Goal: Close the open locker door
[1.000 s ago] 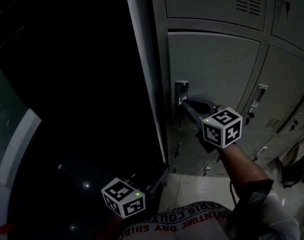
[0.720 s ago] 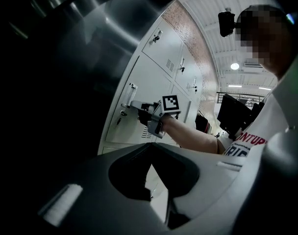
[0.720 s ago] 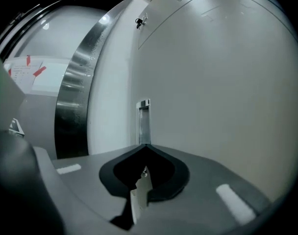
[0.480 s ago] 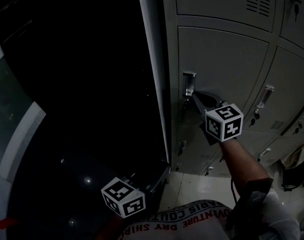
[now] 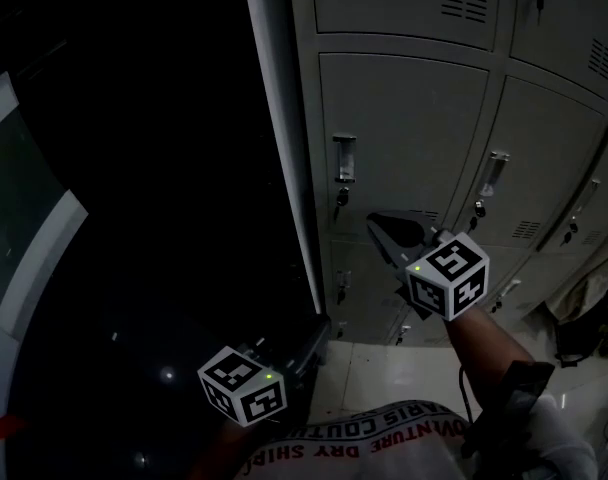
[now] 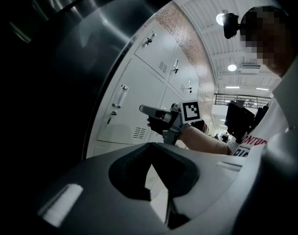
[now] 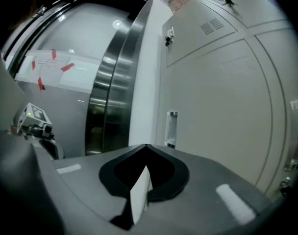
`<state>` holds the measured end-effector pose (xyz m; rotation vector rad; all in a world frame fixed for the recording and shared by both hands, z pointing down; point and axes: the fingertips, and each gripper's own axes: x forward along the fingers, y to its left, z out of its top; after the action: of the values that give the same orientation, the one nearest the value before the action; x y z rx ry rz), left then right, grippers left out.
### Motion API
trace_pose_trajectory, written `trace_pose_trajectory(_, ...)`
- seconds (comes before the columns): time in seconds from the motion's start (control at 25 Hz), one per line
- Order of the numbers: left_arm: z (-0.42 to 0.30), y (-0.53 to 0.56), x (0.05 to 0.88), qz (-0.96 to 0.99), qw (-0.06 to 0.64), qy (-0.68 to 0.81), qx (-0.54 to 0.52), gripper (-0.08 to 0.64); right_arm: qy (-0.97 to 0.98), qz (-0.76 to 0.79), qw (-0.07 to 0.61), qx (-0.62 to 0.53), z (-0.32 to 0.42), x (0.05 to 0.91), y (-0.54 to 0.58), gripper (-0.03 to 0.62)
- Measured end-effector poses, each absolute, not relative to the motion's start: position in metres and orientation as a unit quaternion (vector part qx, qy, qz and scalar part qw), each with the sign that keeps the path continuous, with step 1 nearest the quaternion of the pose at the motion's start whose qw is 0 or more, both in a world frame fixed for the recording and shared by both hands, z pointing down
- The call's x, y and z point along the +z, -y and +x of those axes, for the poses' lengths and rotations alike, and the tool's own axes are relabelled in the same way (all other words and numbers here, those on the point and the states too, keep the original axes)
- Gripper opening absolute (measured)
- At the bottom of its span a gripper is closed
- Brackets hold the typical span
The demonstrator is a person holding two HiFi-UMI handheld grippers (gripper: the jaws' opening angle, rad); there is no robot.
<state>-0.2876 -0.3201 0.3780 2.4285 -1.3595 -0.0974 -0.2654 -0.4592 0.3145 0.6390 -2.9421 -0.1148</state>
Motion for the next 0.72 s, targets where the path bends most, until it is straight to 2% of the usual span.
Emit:
trace_pose_trajectory(0.32,-0.171,0.256,0.368,0.892,0.158,0.423,-0.016,0.005,0.977,0.188,0.098,-0.019,-0.137,0.34,0.321,-0.006)
trace_pose_trajectory(0.72,-0.008,0.078,0.387,0.913,0.144,0.381,-0.01,0.005,0.967,0.216,0.127,0.055,0.051,0.414,0.093,-0.008)
